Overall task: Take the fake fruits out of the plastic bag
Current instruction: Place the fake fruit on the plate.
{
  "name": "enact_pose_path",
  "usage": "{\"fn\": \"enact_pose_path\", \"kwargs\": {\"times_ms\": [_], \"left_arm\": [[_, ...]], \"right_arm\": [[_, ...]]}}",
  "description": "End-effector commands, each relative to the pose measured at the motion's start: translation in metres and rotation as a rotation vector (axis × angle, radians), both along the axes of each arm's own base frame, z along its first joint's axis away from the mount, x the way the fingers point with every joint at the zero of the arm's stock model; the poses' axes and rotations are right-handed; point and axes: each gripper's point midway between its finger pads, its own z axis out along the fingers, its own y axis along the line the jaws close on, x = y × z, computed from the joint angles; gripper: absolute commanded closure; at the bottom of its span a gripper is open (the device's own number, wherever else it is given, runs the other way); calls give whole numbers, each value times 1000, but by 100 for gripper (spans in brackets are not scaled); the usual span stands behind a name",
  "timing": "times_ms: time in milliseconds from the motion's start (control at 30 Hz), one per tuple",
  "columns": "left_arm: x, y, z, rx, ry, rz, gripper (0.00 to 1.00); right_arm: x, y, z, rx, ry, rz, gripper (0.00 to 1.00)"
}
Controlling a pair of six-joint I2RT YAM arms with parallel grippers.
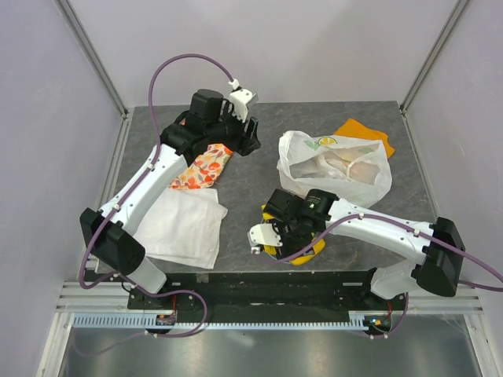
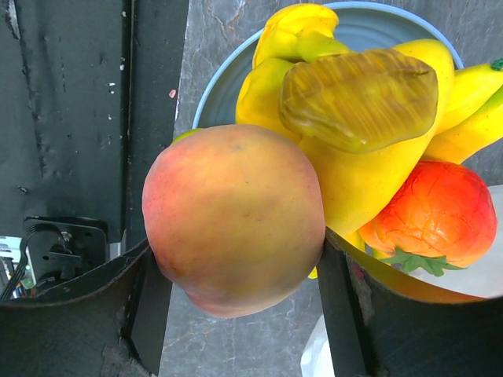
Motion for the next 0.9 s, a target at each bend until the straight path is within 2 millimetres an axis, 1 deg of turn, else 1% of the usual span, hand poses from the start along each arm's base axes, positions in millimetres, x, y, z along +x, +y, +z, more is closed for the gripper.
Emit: {"fn": "enact_pose_path", "kwargs": {"times_ms": [0, 67, 133, 167, 300, 333, 367, 633, 800, 867], "left_arm": [[-6, 2, 22, -45, -56, -22, 32], [-6, 4, 22, -47, -55, -23, 32], [-7, 4, 23, -50, -56, -25, 32], [-8, 5, 22, -51, -52, -26, 32], [-9, 4, 22, -58, -48, -35, 33], [-9, 3, 22, -60, -47, -40, 33], [-8, 3, 21, -60, -45, -41, 33], [-6, -2, 22, -69, -40, -53, 33], [-6, -2, 22, -69, -40, -54, 33], [-5, -3, 20, -67, -37, -56, 33]], "right_arm": [[9, 5, -2, -8, -50, 12, 38], [12, 4, -4, -23, -62, 11, 35], [13, 4, -5, -28, -67, 9, 34], [14, 4, -5, -27, -71, 8, 25], [14, 3, -6, -34, -71, 2, 23], [14, 3, -4, -31, -74, 1, 9], [14, 2, -5, -35, -73, 3, 2], [14, -4, -1, -46, -87, 0, 2], [16, -3, 11, -17, -109, 13, 2], [15, -4, 11, -20, -109, 19, 2]]}}
